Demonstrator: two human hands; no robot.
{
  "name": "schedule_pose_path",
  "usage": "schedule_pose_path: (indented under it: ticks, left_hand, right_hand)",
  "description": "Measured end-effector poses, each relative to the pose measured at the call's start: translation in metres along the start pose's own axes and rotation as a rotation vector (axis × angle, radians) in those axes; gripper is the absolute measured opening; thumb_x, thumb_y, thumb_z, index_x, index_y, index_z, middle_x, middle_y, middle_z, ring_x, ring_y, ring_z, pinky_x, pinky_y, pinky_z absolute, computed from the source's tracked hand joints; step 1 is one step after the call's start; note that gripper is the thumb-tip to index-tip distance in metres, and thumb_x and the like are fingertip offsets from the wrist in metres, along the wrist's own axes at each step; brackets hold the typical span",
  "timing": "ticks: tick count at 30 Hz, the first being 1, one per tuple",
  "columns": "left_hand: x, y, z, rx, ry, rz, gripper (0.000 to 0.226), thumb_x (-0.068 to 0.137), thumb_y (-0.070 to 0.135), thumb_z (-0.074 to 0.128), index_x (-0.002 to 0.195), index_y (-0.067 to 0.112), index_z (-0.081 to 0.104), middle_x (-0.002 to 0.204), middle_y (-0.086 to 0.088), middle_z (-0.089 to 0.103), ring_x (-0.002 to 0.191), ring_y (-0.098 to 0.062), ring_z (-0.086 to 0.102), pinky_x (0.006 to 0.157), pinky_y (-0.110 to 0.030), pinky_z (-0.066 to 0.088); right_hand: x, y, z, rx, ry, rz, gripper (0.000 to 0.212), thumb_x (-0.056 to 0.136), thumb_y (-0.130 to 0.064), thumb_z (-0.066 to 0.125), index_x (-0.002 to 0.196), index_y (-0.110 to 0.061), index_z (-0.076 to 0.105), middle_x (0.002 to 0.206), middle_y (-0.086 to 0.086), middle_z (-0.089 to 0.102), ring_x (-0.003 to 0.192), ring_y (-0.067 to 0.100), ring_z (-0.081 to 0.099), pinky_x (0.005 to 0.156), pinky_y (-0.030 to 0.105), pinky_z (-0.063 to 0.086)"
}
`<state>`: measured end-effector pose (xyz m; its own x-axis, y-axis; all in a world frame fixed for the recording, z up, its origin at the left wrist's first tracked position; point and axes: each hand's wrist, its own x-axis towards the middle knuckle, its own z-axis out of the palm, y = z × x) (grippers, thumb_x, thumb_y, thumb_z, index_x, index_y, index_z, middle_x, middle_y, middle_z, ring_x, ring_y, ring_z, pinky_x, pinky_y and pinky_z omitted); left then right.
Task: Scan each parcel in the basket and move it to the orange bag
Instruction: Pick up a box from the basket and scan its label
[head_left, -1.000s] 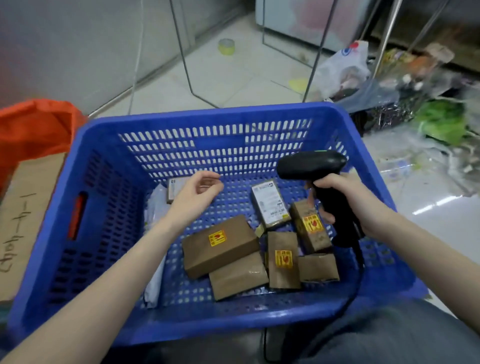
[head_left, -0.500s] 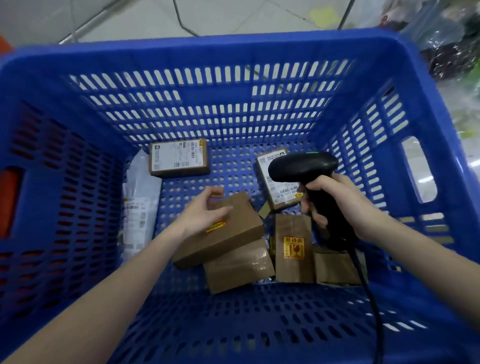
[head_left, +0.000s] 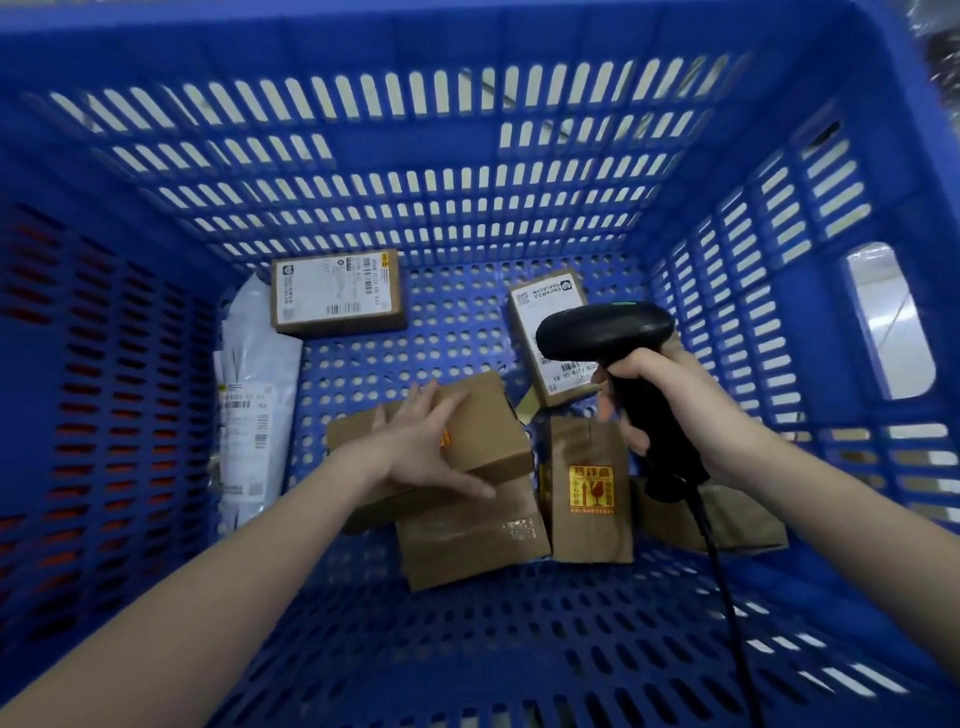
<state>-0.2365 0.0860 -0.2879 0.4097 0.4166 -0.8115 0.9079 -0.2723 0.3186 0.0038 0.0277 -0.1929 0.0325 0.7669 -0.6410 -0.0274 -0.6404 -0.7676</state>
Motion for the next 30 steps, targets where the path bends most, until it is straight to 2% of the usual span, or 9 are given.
schedule_pose_path:
  ticks: [2,4,7,9,12,15,22,25,30]
  left_hand:
    - [0.0,0.001,0.009,0.122,-0.02,0.02,0.137,0.06,0.072,0.073,0.148,0.034,-0.025,0.156,-0.003,-0.032,0.144,-0.026,-0.026,0.115,-0.06,-0.007]
    - [-0.001,0.001,0.017,0.175,0.052,0.03,0.134,0.065,0.062,0.077,0.148,0.033,-0.025,0.157,-0.001,-0.03,0.146,-0.027,-0.022,0.115,-0.062,-0.001]
    - [-0.003,-0.002,0.014,0.172,0.146,0.07,0.127,0.067,0.056,0.078,0.151,0.032,-0.013,0.159,0.0,-0.01,0.147,-0.028,-0.004,0.115,-0.062,0.014]
    - [-0.006,-0.003,0.004,0.123,0.162,0.096,0.117,0.068,0.053,0.078,0.152,0.034,-0.002,0.158,0.0,0.005,0.144,-0.027,0.015,0.112,-0.052,0.028]
    - [-0.018,-0.001,-0.016,0.008,0.267,0.119,0.09,0.075,0.047,0.074,0.146,0.033,0.021,0.148,0.003,0.035,0.121,-0.021,0.048,0.088,-0.034,0.046]
    - [-0.037,0.0,-0.038,-0.026,0.465,0.108,0.07,0.081,0.042,0.069,0.14,0.028,0.035,0.135,0.0,0.053,0.115,-0.021,0.055,0.085,-0.034,0.047]
    - [-0.095,0.009,-0.076,-0.262,0.682,0.136,0.065,0.082,0.034,0.069,0.14,0.027,0.039,0.132,0.001,0.055,0.112,-0.021,0.056,0.088,-0.042,0.051]
    - [-0.132,0.019,-0.093,-0.336,0.778,0.158,0.061,0.084,0.033,0.068,0.139,0.025,0.043,0.126,0.006,0.057,0.109,-0.019,0.058,0.086,-0.035,0.05]
    - [-0.206,0.035,-0.116,-0.553,0.962,0.229,0.052,0.087,0.03,0.068,0.135,0.028,0.05,0.116,0.012,0.057,0.105,-0.01,0.055,0.085,-0.023,0.04]
  right_hand:
    - [0.0,-0.001,0.0,0.004,-0.001,-0.007,0.035,0.074,-0.034,0.054,0.091,-0.004,0.054,0.068,0.013,0.06,0.038,0.019,0.043,0.048,0.029,0.035]
    - [0.0,-0.001,0.0,0.014,-0.003,-0.008,0.034,0.074,-0.033,0.054,0.091,-0.005,0.055,0.068,0.014,0.06,0.039,0.02,0.042,0.047,0.029,0.035]
    - [-0.002,-0.003,0.002,0.019,-0.014,-0.004,0.035,0.074,-0.033,0.055,0.093,-0.004,0.055,0.07,0.015,0.059,0.039,0.02,0.042,0.048,0.03,0.035]
    - [-0.004,-0.005,0.002,0.02,-0.02,-0.005,0.036,0.074,-0.033,0.055,0.094,-0.003,0.054,0.071,0.015,0.059,0.039,0.02,0.041,0.048,0.03,0.035]
    - [-0.01,-0.015,0.002,0.01,-0.035,-0.009,0.036,0.074,-0.033,0.055,0.093,-0.003,0.052,0.071,0.016,0.061,0.04,0.021,0.04,0.048,0.03,0.035]
    - [-0.02,-0.031,0.003,-0.018,-0.045,-0.017,0.041,0.073,-0.033,0.055,0.099,-0.001,0.054,0.072,0.015,0.062,0.04,0.021,0.041,0.047,0.029,0.034]
    - [-0.075,-0.088,0.002,-0.121,-0.031,-0.13,0.025,0.085,-0.026,0.053,0.084,-0.001,0.054,0.059,0.006,0.062,0.039,0.019,0.041,0.045,0.026,0.033]
    - [-0.107,-0.114,0.008,-0.121,-0.014,-0.213,0.033,0.072,-0.032,0.054,0.088,-0.003,0.056,0.066,0.011,0.063,0.039,0.021,0.041,0.045,0.026,0.034]
    - [-0.155,-0.147,0.033,-0.054,-0.02,-0.369,0.033,0.072,-0.031,0.054,0.09,-0.004,0.054,0.069,0.014,0.062,0.039,0.022,0.039,0.047,0.03,0.033]
